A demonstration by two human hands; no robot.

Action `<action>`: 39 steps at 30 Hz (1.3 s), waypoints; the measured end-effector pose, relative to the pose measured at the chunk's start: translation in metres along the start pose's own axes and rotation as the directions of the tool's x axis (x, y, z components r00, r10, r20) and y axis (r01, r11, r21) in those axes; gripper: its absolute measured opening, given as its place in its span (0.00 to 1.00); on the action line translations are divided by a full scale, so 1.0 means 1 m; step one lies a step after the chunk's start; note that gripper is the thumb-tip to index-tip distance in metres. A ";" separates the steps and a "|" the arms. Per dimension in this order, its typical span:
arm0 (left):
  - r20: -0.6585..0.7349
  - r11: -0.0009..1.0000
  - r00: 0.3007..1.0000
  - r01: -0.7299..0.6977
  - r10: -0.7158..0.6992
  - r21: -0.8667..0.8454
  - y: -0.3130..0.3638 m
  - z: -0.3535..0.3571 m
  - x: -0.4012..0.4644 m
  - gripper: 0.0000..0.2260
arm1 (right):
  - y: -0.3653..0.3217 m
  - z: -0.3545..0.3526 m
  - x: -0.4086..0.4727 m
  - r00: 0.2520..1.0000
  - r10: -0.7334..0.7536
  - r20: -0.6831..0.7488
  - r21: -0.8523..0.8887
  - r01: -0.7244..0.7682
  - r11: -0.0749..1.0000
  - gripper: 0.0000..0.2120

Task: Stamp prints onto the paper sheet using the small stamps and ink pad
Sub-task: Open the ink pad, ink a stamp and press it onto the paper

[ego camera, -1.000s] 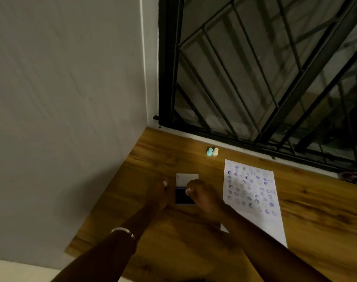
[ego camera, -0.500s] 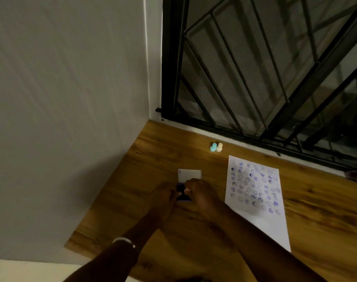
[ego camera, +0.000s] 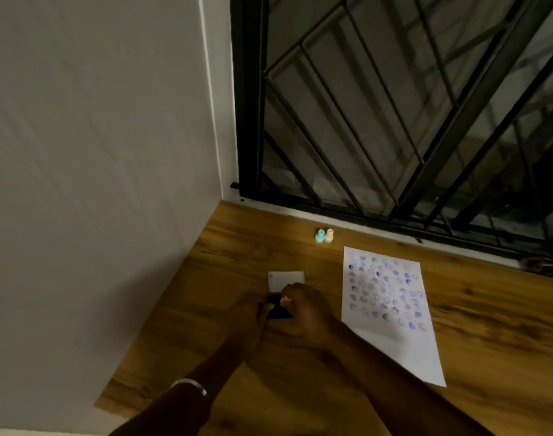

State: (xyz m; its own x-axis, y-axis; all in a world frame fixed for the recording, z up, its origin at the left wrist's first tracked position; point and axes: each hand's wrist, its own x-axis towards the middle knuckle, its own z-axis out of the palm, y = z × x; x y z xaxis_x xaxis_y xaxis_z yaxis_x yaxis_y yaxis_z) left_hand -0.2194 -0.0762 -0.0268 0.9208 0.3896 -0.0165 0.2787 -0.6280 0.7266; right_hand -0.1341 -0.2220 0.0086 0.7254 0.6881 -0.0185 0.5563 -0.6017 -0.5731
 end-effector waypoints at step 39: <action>0.429 0.836 0.850 -0.455 0.306 0.307 0.074 0.108 -0.055 0.26 | 0.096 -0.063 -0.046 0.957 0.287 -0.039 -0.286 -0.286 0.915 0.05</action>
State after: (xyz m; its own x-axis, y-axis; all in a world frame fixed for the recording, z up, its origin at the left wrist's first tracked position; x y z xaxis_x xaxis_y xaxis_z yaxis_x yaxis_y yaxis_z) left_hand -0.2201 -0.2169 -0.0462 0.9849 -0.1497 -0.0865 -0.1027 -0.9089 0.4041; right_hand -0.0886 -0.3374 0.0062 0.8696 0.4702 -0.1504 0.4174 -0.8630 -0.2848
